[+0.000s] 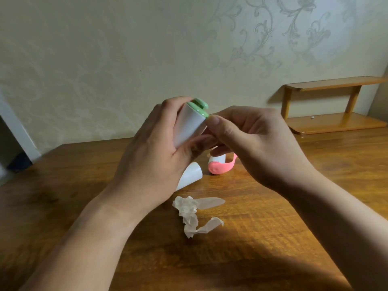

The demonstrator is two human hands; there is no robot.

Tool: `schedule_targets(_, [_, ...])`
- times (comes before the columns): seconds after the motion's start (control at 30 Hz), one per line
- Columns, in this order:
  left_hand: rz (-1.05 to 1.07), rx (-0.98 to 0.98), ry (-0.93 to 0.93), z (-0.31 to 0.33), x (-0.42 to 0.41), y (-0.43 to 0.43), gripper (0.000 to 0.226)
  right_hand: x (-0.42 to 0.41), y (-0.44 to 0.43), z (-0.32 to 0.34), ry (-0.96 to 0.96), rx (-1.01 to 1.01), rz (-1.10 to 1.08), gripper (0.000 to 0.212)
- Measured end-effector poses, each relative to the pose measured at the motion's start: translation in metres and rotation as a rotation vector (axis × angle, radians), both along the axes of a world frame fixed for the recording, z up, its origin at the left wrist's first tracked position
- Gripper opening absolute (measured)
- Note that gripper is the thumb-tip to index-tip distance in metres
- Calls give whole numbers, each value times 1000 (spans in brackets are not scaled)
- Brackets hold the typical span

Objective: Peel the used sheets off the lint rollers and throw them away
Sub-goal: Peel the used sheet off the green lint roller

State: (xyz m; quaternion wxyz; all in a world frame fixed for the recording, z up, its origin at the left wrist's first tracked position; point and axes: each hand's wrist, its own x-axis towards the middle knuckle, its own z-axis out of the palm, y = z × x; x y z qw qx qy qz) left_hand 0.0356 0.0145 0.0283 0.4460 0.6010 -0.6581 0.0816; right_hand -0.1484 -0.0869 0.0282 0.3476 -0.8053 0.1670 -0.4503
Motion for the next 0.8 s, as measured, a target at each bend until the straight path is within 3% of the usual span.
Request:
schedule_targets(0.17, [15,48,24,-2,1,-2,64,3,1,-5,37,-60,-93,28])
schedule_targets(0.4, [67,72,23,-1,-4,1,68,4,-3,-9,27,1,-39,33])
schedule_targets(0.67, [79,80,27,-1,-2,1,60,4,-4,-9,95,-146,-91,31])
schedule_targets(0.8, [40,78,96,-2,-2,2,66,3,-5,-10,43,-56,-47,23])
